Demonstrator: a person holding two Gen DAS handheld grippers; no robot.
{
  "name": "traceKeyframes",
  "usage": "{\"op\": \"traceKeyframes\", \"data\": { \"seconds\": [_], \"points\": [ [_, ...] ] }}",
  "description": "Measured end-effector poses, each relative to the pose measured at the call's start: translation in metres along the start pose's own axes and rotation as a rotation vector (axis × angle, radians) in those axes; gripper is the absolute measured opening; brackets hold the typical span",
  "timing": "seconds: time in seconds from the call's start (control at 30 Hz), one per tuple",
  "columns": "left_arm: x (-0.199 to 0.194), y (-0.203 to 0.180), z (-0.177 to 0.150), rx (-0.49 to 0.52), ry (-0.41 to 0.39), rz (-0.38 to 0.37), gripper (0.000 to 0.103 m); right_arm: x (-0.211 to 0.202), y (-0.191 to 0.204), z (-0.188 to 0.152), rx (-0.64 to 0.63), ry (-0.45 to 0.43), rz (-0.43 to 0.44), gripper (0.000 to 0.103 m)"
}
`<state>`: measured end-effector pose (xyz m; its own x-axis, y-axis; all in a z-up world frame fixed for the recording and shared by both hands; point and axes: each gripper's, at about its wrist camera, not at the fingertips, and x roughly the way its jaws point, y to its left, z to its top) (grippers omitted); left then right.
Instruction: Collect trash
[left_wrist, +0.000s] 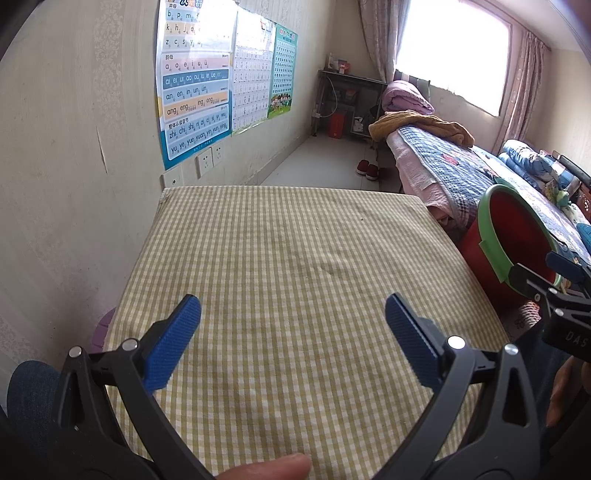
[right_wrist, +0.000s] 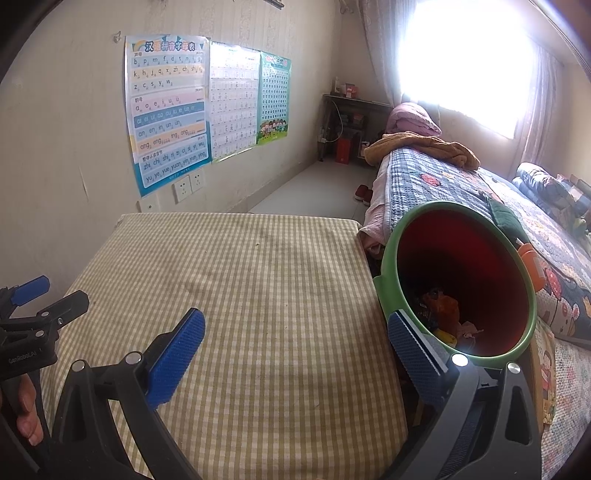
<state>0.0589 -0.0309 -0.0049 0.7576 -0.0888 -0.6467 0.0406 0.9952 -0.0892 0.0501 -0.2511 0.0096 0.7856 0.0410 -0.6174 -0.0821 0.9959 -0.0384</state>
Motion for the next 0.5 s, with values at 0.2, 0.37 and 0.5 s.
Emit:
{"op": "traceKeyframes", "data": {
  "seconds": [0.2,0.37,0.5],
  "points": [
    [-0.0001,-0.0001,-0.0002,0.001,0.000,0.001,0.098,0.0004,0.0011,0.0001,0.000,0.003,0.000,0.096],
    [-0.0040,-0.0007,0.0001,0.000,-0.022,-0.004,0.098,0.0023,0.0011,-0.0006,0.000,0.011,0.000,0.096],
    [-0.0035,-0.0033,0.0007,0.006,-0.016,-0.008,0.098,0.0031,0.0015,-0.0009,-0.002,0.011,0.001,0.096]
  ]
}}
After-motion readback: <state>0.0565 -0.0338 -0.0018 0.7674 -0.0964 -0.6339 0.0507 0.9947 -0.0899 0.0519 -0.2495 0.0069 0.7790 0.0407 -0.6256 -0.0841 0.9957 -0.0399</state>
